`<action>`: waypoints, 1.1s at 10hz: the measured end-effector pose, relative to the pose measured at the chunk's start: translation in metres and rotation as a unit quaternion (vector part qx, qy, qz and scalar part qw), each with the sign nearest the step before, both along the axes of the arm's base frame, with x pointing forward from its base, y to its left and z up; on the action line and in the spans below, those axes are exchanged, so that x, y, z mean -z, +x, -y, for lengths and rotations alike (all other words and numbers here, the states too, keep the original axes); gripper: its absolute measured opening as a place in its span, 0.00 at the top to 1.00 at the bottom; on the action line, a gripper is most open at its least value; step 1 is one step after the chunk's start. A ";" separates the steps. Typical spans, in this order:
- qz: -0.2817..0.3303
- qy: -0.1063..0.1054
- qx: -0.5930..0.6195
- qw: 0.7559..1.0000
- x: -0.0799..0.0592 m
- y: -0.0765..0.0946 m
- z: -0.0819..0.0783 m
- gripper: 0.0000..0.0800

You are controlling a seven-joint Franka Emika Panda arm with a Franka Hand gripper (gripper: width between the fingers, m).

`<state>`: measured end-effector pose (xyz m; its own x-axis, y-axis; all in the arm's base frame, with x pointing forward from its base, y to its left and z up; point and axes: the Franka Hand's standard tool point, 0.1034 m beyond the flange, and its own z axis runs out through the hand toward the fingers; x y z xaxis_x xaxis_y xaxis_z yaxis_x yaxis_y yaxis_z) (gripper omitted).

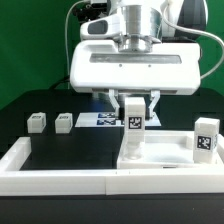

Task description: Assemble square table

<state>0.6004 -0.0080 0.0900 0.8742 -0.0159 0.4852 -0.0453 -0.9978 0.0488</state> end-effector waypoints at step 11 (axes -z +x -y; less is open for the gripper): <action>0.009 -0.015 -0.008 1.000 0.021 -0.004 0.002 0.64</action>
Offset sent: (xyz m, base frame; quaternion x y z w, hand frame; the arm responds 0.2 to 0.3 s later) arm 0.0050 -0.0042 -0.0049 -0.0021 0.0113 -0.0117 0.9999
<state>0.5966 -0.0102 0.0694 0.8652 0.0135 0.5013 -0.0295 -0.9965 0.0778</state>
